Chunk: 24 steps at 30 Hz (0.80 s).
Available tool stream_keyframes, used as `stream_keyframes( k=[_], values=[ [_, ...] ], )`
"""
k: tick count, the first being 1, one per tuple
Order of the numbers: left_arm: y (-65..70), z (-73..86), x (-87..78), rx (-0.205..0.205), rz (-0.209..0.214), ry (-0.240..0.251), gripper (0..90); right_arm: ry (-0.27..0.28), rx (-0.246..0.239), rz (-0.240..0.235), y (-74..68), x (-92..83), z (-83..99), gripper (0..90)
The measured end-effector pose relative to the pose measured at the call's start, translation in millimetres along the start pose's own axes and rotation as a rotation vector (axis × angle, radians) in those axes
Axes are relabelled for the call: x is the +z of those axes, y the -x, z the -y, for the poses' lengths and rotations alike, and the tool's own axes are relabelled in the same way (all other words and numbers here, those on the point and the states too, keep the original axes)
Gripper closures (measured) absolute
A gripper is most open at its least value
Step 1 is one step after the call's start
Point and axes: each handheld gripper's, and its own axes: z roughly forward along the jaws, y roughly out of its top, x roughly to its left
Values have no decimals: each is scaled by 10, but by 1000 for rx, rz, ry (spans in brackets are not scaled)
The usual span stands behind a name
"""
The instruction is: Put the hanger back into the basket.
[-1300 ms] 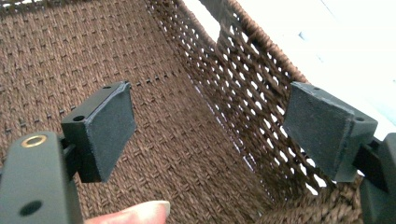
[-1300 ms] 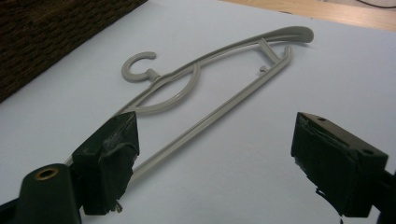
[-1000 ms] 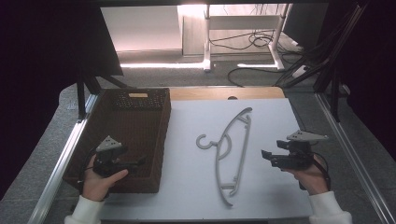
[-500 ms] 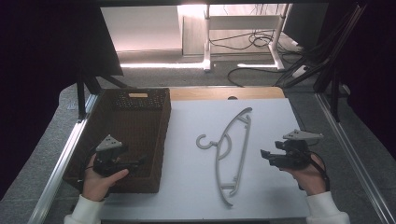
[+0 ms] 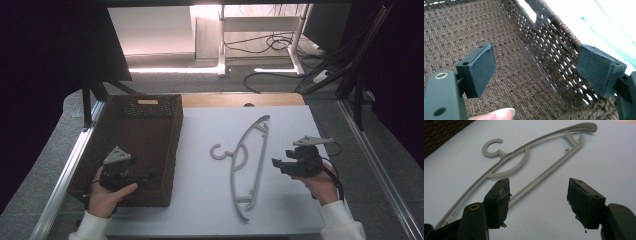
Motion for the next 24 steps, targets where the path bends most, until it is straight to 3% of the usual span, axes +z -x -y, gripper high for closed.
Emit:
stream_keyframes(
  k=[5, 15, 18, 24],
  values=[
    [-38, 13, -58, -19, -5, 10, 163, -39, -12, -2, -75, 180, -139, 364],
    [-7, -28, -82, -8, 0, 9, 162, -86, -5, -2, -203, 527, -424, 388],
    [-9, -35, -77, -6, 0, 9, 162, -105, -7, 22, -239, 651, -528, 396],
    [-32, -57, -86, -10, -7, 8, 161, -113, -7, 30, -271, 767, -617, 418]
  ],
)
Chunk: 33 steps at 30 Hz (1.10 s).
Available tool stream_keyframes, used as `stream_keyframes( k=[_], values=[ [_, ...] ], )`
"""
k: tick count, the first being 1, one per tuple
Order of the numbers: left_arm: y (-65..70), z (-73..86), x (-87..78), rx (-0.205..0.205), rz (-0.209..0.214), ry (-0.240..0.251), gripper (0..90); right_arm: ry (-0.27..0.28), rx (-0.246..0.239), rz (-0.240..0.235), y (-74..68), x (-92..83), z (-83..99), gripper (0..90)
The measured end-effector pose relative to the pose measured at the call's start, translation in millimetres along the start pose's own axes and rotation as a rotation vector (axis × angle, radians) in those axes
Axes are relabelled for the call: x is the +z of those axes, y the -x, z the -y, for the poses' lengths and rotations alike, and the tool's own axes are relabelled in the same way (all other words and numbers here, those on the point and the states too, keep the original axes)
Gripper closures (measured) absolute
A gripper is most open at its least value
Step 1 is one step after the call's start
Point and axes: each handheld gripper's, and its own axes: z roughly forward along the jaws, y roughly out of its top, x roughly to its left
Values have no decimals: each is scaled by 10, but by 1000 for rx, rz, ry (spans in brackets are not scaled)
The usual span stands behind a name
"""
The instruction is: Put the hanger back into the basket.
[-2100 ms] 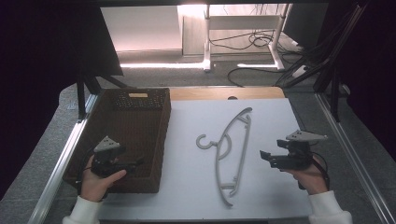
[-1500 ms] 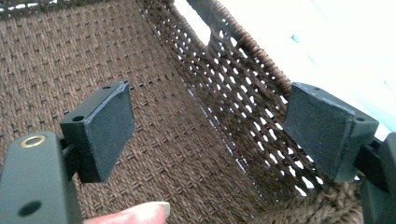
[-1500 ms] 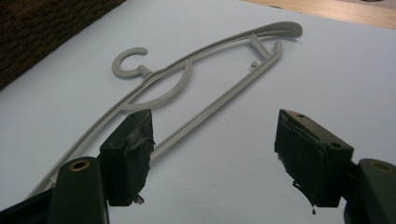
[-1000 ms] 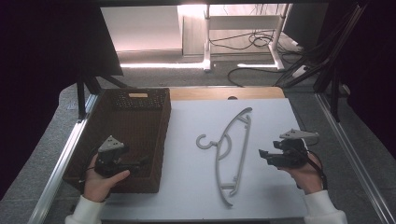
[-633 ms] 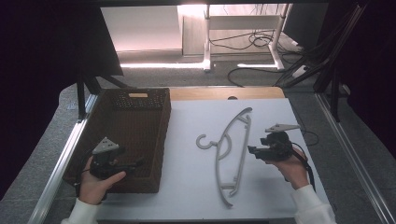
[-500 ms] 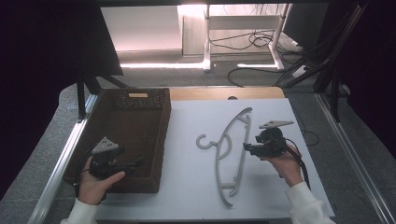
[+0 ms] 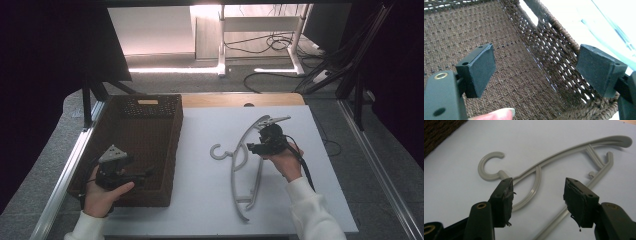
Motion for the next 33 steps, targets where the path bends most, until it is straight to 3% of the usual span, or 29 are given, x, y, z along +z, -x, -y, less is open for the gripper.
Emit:
stream_keyframes(
  k=[7, 17, 33],
  values=[
    [-13, 0, 2, 0, -3, -2, 161, -49, -21, 4, -17, 203, -29, 445],
    [12, 8, 57, 6, 4, -15, 161, -114, 16, 17, 119, 378, -25, 470],
    [-1, 7, 66, 11, 2, -19, 160, -173, -3, 30, 16, 699, -30, 588]
  ],
)
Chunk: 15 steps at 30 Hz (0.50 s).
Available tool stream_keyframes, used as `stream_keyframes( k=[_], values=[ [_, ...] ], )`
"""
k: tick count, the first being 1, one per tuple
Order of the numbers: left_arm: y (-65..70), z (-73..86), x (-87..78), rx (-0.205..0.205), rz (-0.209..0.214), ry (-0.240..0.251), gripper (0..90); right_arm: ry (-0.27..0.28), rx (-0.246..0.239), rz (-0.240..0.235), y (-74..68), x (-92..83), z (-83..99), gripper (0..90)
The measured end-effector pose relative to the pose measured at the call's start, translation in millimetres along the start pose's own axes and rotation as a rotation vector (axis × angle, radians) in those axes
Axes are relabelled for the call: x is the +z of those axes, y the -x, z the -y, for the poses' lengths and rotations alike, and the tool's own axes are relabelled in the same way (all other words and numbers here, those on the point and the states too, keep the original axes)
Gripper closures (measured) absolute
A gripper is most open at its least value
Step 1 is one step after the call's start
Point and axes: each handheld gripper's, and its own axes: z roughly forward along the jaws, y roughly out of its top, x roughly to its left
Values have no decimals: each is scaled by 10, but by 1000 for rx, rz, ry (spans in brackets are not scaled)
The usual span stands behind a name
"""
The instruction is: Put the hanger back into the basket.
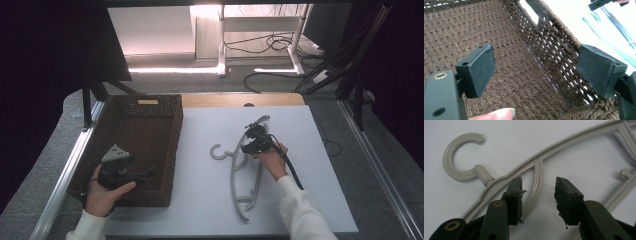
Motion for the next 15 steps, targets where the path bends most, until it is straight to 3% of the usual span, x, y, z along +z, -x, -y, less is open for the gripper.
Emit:
stream_keyframes(
  k=[15],
  values=[
    [6, -3, 10, -1, -2, 0, 158, -23, 27, -1, -14, 106, -7, 709]
  ],
)
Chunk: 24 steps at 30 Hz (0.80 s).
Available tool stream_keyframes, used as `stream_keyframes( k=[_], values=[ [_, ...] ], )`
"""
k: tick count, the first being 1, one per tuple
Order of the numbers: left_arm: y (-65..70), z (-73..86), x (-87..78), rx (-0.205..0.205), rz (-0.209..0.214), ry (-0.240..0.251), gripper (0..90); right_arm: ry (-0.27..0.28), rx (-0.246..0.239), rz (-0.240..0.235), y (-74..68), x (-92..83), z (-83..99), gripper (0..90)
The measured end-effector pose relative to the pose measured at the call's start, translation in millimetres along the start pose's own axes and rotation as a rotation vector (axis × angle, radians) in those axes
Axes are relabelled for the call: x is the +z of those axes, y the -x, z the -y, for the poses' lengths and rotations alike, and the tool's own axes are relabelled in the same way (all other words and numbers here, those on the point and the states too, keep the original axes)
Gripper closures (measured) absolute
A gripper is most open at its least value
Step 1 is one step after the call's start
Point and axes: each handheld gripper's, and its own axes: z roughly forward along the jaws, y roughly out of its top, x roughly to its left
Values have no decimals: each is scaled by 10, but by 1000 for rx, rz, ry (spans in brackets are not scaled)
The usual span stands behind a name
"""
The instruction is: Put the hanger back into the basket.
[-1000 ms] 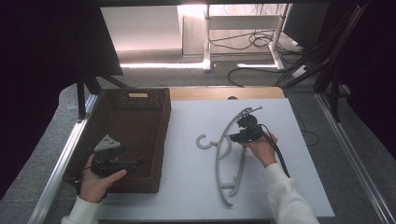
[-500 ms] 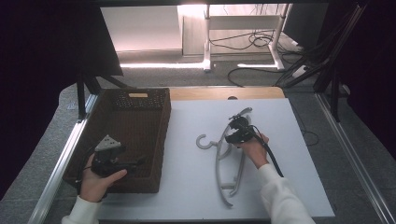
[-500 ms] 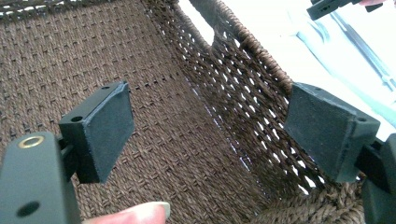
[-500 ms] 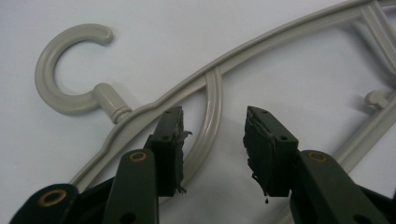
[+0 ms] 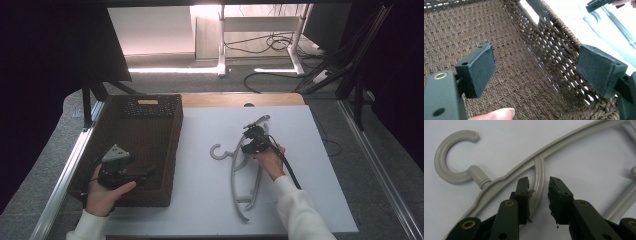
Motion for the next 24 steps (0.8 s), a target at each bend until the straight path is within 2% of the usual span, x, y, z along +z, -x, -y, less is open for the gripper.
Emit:
stream_keyframes(
  k=[9, 24],
  values=[
    [-5, 0, -1, 0, -3, -1, 158, -4, -10, 29, -50, 13, -8, 744],
    [-23, 5, 5, -2, -3, -2, 157, -1, 44, 33, 8, -2, -10, 807]
  ],
)
